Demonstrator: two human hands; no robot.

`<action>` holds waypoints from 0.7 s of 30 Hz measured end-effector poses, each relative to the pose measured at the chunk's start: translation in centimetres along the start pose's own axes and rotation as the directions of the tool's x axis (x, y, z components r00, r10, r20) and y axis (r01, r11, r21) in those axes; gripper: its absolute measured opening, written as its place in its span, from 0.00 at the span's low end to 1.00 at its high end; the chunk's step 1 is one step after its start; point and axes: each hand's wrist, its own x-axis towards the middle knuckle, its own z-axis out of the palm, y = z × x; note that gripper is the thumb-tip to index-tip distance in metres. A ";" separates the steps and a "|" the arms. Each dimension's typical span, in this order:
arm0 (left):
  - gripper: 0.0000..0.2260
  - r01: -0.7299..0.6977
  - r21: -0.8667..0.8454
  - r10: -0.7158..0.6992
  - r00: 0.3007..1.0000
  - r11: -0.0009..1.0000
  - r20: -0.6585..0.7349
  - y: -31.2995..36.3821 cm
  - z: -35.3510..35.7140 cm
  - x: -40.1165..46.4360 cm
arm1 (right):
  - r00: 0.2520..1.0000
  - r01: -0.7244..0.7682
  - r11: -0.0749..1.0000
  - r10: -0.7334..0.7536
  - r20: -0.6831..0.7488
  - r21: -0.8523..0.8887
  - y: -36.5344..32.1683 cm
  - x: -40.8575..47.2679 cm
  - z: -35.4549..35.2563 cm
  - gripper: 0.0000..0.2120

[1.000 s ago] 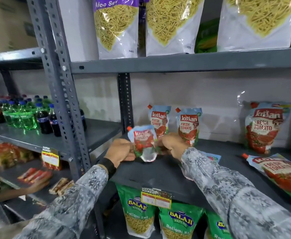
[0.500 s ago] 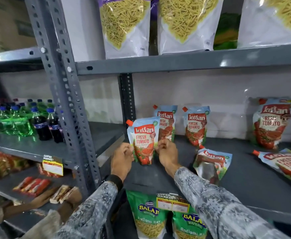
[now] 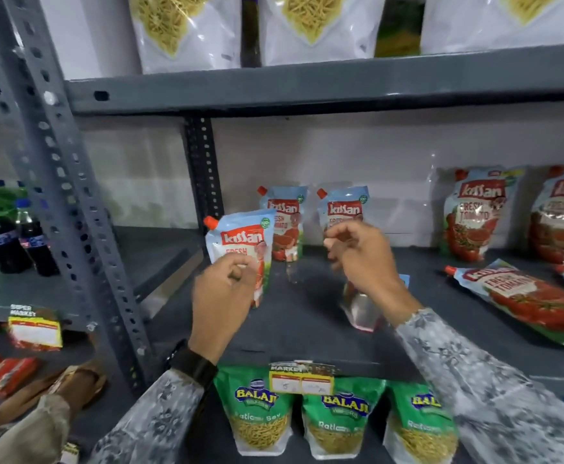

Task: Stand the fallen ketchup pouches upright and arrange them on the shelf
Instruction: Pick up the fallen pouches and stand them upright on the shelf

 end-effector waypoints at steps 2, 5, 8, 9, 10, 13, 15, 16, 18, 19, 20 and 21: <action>0.08 -0.001 0.055 -0.009 0.983 0.998 0.182 1.7 2.8 0.2 | 0.996 0.021 0.984 -0.036 -0.079 -0.176 1.0 0.0 -3.4 0.08; 0.09 0.056 0.137 -0.103 0.924 0.989 0.367 3.4 8.1 0.8 | 0.989 -0.112 0.878 0.053 -0.137 -0.466 3.5 -0.4 -8.5 0.07; 0.09 0.101 0.233 -0.201 0.864 0.967 0.461 3.7 12.6 1.5 | 0.923 -0.372 0.833 0.379 -0.066 -0.409 6.4 -1.5 -11.4 0.09; 0.08 0.142 0.243 -0.245 0.848 0.960 0.471 3.5 13.6 1.8 | 0.877 -0.462 0.837 0.480 -0.011 -0.294 7.1 -1.9 -11.5 0.10; 0.10 0.212 0.238 -0.305 0.823 0.948 0.479 3.3 14.2 2.1 | 0.829 -0.544 0.822 0.558 0.045 -0.170 7.5 -2.4 -11.2 0.11; 0.12 0.495 0.179 -0.506 0.675 0.850 0.538 3.4 15.4 2.0 | 0.751 -0.660 0.744 0.648 0.129 0.106 8.2 -2.8 -10.7 0.09; 0.08 0.599 0.117 -0.546 0.609 0.792 0.576 3.7 15.4 1.7 | 0.747 -0.664 0.714 0.647 0.154 0.221 8.2 -2.8 -10.5 0.03; 0.06 0.628 0.085 -0.546 0.592 0.774 0.593 3.8 15.3 1.5 | 0.754 -0.654 0.708 0.639 0.155 0.267 8.2 -3.0 -10.3 0.02; 0.07 0.652 0.016 -0.525 0.595 0.758 0.608 4.0 14.9 0.9 | 0.771 -0.627 0.704 0.622 0.138 0.334 8.0 -3.3 -10.1 0.03; 0.09 0.649 -0.027 -0.507 0.619 0.760 0.600 4.1 14.9 0.7 | 0.783 -0.606 0.705 0.610 0.120 0.368 7.9 -3.3 -10.0 0.05; 0.10 0.636 -0.077 -0.482 0.652 0.767 0.585 4.3 14.7 0.5 | 0.799 -0.579 0.714 0.592 0.102 0.394 7.7 -3.2 -10.1 0.06; 0.09 0.610 -0.129 -0.449 0.694 0.782 0.562 4.7 14.6 0.5 | 0.821 -0.545 0.728 0.565 0.088 0.416 7.3 -3.0 -10.2 0.07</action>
